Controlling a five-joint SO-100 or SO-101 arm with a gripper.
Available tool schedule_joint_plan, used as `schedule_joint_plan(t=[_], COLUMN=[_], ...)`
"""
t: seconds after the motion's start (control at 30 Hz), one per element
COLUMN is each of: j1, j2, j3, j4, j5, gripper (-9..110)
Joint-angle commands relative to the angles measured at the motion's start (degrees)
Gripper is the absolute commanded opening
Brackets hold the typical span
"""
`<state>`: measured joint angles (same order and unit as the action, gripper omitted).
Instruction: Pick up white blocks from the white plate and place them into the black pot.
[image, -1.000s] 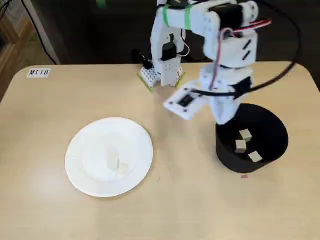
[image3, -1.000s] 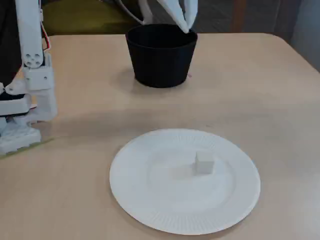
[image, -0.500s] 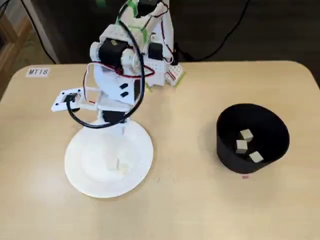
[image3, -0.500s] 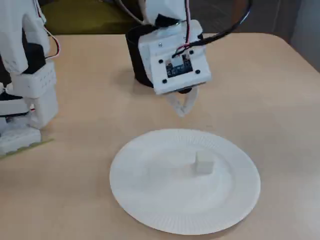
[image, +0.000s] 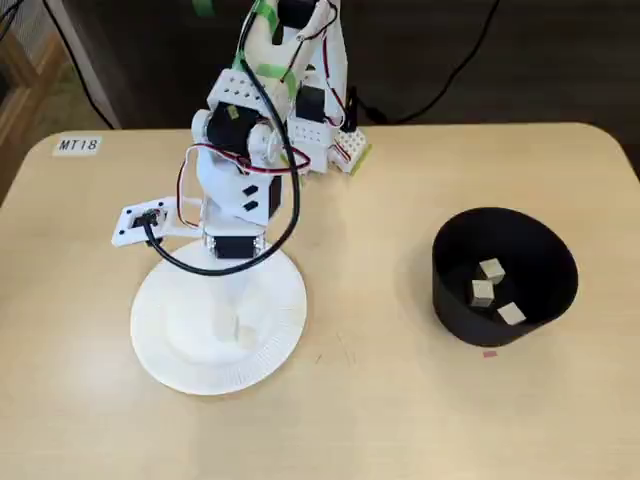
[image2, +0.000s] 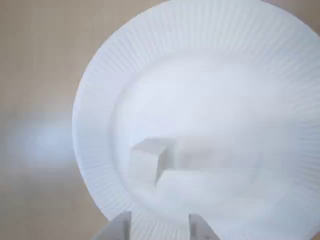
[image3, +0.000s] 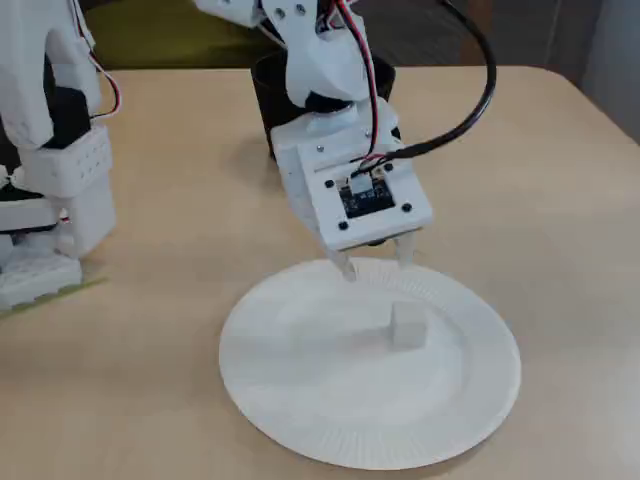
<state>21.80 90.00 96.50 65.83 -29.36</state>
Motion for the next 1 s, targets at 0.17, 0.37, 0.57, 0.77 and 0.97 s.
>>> schedule_joint_plan(t=[0.17, 0.37, 0.57, 0.77, 0.97], j1=[1.32, 1.58, 1.76, 1.41, 0.44], j2=[-4.57, -10.37, -13.54, -16.96, -20.74], j3=[-5.89, -10.46, -12.92, -15.56, -18.54], j4=[0.97, 1.14, 0.53, 0.44, 0.44], j5=[2.72, 4.48, 6.59, 7.73, 9.49], gripper=[27, 27, 27, 23, 21])
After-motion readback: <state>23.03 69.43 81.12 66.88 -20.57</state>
